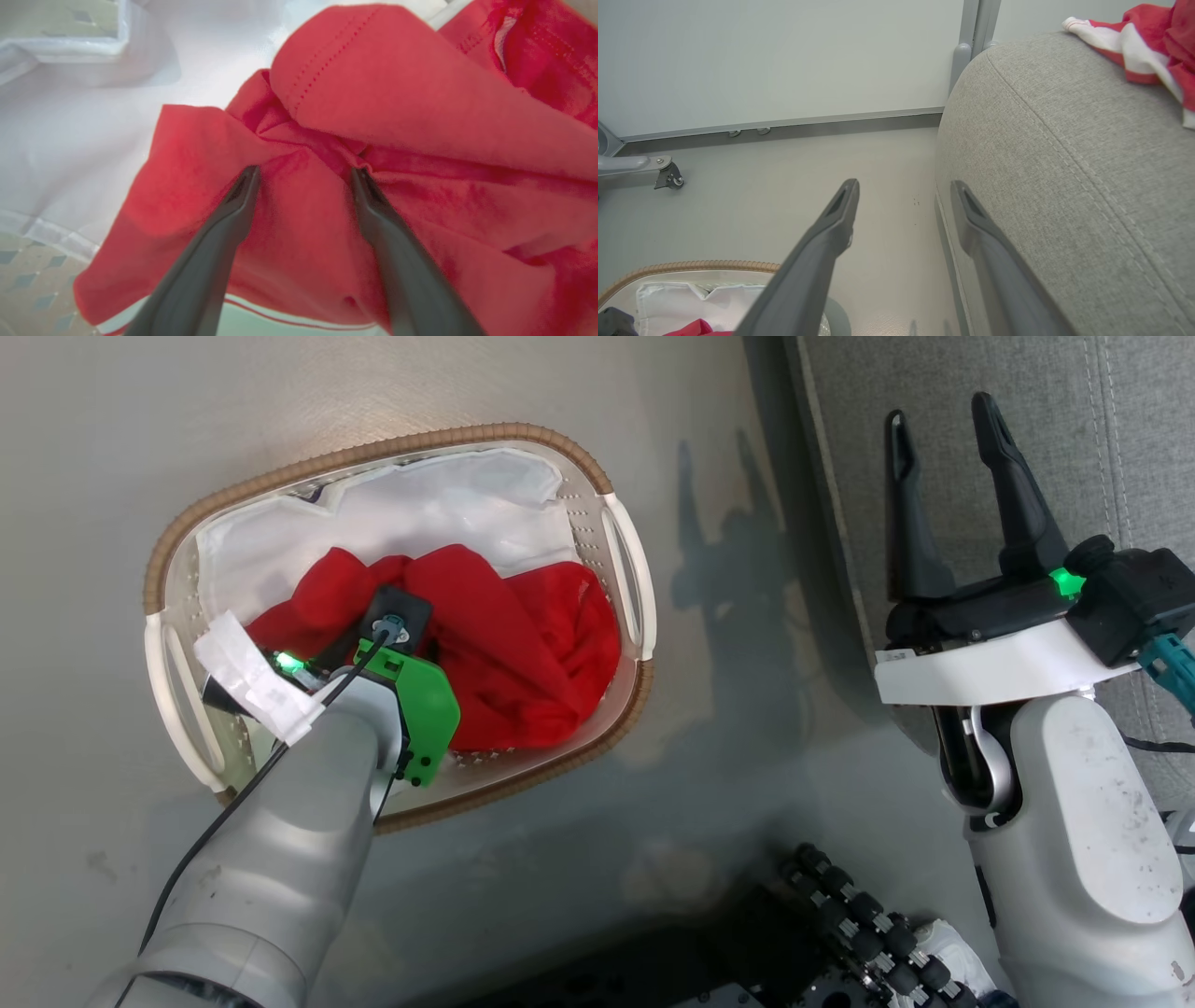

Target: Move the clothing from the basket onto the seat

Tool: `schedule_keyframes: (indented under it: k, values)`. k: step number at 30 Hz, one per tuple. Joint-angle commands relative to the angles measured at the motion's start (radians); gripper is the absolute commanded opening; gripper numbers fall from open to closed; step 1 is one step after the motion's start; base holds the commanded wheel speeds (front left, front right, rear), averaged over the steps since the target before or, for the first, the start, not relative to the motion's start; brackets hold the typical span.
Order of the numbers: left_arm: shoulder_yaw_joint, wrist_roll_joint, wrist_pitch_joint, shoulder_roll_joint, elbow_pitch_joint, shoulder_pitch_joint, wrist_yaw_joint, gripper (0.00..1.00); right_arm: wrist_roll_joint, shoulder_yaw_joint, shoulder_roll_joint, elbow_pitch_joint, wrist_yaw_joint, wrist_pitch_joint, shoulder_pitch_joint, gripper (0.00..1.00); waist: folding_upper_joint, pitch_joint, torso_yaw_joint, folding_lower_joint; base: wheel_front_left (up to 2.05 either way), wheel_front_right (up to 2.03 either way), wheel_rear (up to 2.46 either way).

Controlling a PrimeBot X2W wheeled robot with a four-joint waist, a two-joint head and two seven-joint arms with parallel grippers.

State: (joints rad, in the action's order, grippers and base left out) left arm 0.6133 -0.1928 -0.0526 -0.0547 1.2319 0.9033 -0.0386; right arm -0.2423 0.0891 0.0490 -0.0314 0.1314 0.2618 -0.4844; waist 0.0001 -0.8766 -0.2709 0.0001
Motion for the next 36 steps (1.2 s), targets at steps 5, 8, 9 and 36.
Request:
schedule_keyframes:
  k: [5, 8, 9, 36]
  values:
    - [0.008, -0.011, 0.079, -0.013, 0.029, 0.008, 0.022, 1.0, -0.012, 0.008, 0.003, 0.002, -0.001, 0.005, -0.014, 1.0, -0.0001, -0.007, -0.005, -0.0001, 0.0, 0.0, 0.0]
    - [0.009, -0.017, 0.096, -0.015, 0.036, 0.008, 0.021, 0.32, -0.012, 0.005, 0.003, 0.0, -0.001, 0.005, -0.016, 1.0, -0.0001, -0.007, -0.005, -0.0001, 0.0, 0.0, 0.0]
    - [0.01, -0.019, 0.098, -0.015, 0.037, 0.009, 0.02, 0.17, -0.012, 0.004, 0.003, -0.002, -0.001, 0.005, -0.016, 1.0, -0.0001, -0.007, -0.005, -0.0001, 0.0, 0.0, 0.0]
    - [0.078, -0.143, -0.137, 0.004, -0.133, -0.105, -0.09, 0.0, 0.101, -0.068, 0.004, -0.16, -0.001, 0.005, 0.098, 1.0, -0.0001, 0.365, 0.156, -0.0001, 0.0, 0.0, 0.0]
